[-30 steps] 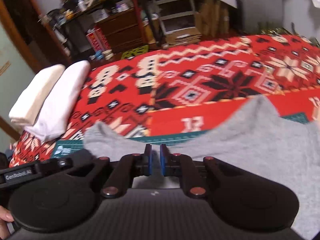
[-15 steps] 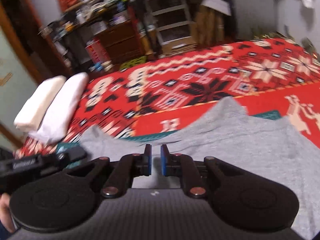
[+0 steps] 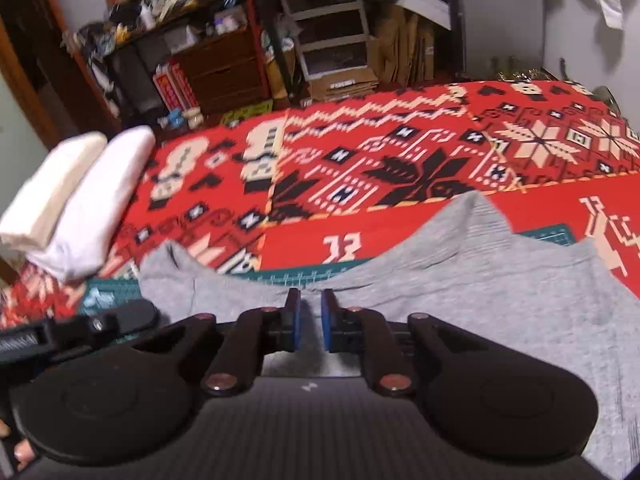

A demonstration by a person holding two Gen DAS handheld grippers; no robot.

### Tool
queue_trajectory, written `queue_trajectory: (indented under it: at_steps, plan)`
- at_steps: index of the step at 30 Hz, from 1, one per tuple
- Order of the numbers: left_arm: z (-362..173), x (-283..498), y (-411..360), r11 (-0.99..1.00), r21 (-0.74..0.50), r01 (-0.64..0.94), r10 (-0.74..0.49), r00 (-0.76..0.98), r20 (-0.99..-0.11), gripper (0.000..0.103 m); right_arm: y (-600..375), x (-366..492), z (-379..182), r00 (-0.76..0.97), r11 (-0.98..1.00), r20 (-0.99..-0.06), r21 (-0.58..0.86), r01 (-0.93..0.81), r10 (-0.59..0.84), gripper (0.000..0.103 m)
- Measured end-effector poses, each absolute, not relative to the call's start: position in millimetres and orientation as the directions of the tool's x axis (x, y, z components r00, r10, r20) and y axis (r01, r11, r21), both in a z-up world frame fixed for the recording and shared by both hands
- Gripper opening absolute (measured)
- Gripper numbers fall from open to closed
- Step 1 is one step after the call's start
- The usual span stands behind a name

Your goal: Fold clothes

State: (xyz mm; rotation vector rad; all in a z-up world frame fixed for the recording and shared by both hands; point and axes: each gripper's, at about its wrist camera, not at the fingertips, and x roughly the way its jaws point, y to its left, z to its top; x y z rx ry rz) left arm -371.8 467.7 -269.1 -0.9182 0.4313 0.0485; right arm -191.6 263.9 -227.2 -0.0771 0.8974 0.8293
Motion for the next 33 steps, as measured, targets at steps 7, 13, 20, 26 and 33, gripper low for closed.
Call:
queue_trajectory:
  at_steps: [7,13,20,26,33]
  plan:
    - [-265,-372,464,0.628,-0.746,-0.221,-0.138,0.912,-0.386,0.006,249,-206,-224,0.299,0.652,-0.738,0.243,-0.719,0.605,0.012]
    - [-267,-372,464,0.631,-0.743,-0.224,-0.139,0.909,-0.393,0.006,241,-198,-235,0.316,0.684,-0.750,0.241,-0.688,0.581,0.012]
    - [-267,-372,464,0.631,-0.743,-0.223,-0.141,0.909,-0.393,0.006,225,-181,-232,0.361,0.726,-0.746,0.232,-0.647,0.560,0.011]
    - [-267,-371,463,0.633,-0.742,-0.223,-0.145,0.906,-0.397,0.006,200,-170,-230,0.410,0.781,-0.748,0.224,-0.583,0.521,0.012]
    - [-260,-372,457,0.635,-0.747,-0.199,-0.174,0.905,-0.389,0.007,195,-204,-215,0.374,0.728,-0.741,0.219,-0.650,0.558,0.012]
